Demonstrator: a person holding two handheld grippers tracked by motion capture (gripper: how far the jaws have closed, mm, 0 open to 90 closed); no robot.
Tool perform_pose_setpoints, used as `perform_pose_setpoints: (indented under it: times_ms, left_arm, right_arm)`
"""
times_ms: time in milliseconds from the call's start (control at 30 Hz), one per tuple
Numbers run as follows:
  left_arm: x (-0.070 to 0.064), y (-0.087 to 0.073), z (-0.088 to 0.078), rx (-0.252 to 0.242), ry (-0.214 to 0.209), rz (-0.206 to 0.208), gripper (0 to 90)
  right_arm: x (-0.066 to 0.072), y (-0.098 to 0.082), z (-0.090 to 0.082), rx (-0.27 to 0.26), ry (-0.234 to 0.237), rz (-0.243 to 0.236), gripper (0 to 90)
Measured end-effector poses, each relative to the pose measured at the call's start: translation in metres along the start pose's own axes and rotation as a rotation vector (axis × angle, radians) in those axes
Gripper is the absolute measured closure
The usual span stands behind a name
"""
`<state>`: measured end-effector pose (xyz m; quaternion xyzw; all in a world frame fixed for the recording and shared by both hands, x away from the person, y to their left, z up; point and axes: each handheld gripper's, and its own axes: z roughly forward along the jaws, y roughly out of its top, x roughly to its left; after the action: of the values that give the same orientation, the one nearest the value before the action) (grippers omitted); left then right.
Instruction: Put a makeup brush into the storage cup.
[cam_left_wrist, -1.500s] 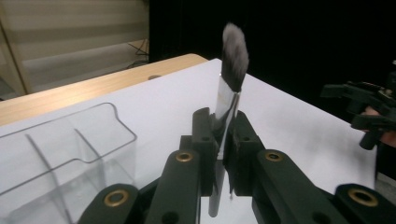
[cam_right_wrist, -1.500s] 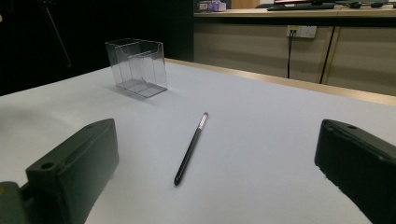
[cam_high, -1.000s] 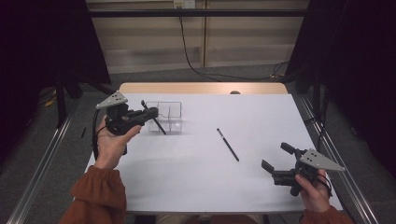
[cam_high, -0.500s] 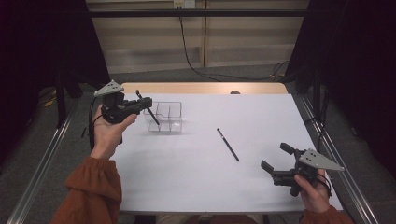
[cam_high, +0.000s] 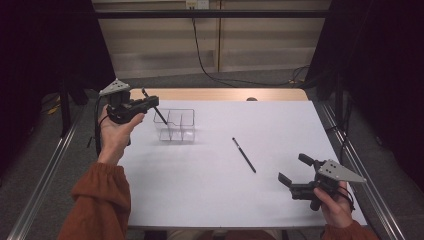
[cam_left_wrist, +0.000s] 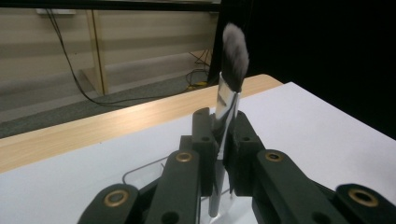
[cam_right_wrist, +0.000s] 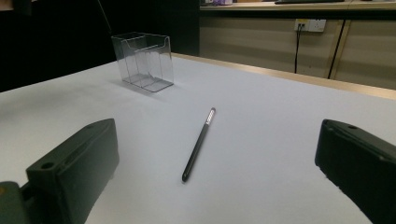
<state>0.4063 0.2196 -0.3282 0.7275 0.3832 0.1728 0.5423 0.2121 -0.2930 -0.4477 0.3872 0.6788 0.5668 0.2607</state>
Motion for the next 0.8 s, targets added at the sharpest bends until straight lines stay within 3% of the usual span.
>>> perform_pose_setpoints:
  times_ms: [333, 433, 800]
  left_arm:
    - [0.015, -0.003, 0.014, 0.031, 0.049, -0.003, 83.6]
    - [0.014, -0.005, 0.017, 0.05, 0.054, 0.014, 83.6]
    - [0.013, -0.01, 0.024, 0.067, 0.054, 0.015, 83.5]
  right_arm:
    - [0.0, 0.0, 0.0, 0.001, -0.001, 0.0, 0.0]
    - [0.0, 0.0, 0.0, -0.003, -0.001, -0.003, 0.0]
    - [0.0, 0.0, 0.0, 0.003, -0.001, -0.001, 0.0]
